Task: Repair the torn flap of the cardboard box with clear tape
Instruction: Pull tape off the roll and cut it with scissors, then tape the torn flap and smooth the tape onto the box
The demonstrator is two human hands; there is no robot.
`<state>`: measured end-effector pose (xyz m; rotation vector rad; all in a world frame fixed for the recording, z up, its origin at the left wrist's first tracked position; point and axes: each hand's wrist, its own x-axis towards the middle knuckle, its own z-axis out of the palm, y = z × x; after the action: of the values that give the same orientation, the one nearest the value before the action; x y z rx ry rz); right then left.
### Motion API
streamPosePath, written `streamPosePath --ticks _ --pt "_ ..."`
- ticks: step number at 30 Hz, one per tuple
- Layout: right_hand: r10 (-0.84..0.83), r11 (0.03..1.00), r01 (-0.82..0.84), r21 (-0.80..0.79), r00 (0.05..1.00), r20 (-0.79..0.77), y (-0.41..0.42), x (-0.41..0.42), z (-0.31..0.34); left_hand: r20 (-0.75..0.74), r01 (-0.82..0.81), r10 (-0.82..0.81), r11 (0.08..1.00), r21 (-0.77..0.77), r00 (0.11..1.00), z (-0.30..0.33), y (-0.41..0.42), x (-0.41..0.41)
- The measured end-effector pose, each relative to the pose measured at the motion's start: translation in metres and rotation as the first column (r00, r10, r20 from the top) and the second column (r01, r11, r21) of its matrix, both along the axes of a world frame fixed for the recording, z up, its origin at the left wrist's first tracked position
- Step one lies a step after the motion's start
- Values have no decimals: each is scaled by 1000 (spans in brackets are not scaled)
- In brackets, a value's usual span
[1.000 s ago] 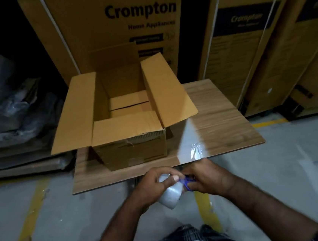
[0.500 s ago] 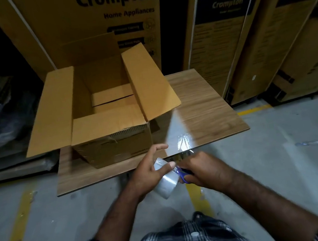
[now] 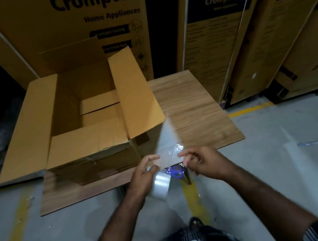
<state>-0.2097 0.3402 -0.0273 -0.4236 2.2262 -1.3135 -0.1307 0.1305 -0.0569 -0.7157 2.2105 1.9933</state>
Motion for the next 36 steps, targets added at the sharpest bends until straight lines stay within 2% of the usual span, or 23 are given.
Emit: streamPosePath --ticks 2,3,4,6,8,11,13,16,19,22,24,25,28,30,32,34,36 --pt "-345 932 342 -122 939 -2 3 -5 -8 -48 -103 109 987 120 993 0 10 -20" --pt "-425 892 430 -136 903 72 1 -6 -10 -62 -152 166 971 184 984 -1 16 -32" --pt "-434 881 454 -134 888 152 0 -4 -12 -67 -195 218 950 244 974 -1 23 -45" --pt "-332 920 364 -145 921 205 -6 -2 -16 -36 -276 307 896 346 951 -6 35 -70" --pt "-244 958 252 -139 967 72 -11 -11 -20 23 -332 353 852 406 935 -13 48 -93" --pt "-241 971 240 -15 965 -100 -10 -49 -26 103 -373 368 808 457 924 -27 61 -123" --pt "-188 969 217 114 956 -223 -9 -81 -34 181 -398 354 822 406 917 -40 60 -138" --pt "26 937 122 329 910 -413 -11 -128 -54 224 -415 364 874 254 904 -72 45 -140" --pt "236 844 45 534 864 -444 -18 -167 -85 286 -521 476 847 107 832 -106 34 -116" --pt "344 739 12 674 853 -393 -25 -184 -109 424 -596 563 800 -65 709 -152 32 -76" --pt "362 743 11 669 834 -416 -29 -188 -117 515 -607 548 792 -65 659 -184 36 -55" --pt "371 752 6 659 823 -430 -30 -189 -119 540 -602 528 797 -48 655 -178 40 -52" --pt "392 759 -18 651 810 -435 -29 -193 -118 544 -549 434 834 60 718 -154 52 -57" --pt "286 832 9 554 849 -443 -27 -190 -115 526 -534 419 841 82 740 -150 55 -65" --pt "86 920 94 381 899 -430 -25 -183 -107 487 -520 431 852 58 760 -147 54 -70" --pt "-56 950 169 263 919 -390 -21 -173 -96 447 -504 442 863 25 778 -138 54 -75" --pt "-117 960 186 210 946 -304 -16 -160 -87 432 -479 441 878 -24 787 -127 54 -82"
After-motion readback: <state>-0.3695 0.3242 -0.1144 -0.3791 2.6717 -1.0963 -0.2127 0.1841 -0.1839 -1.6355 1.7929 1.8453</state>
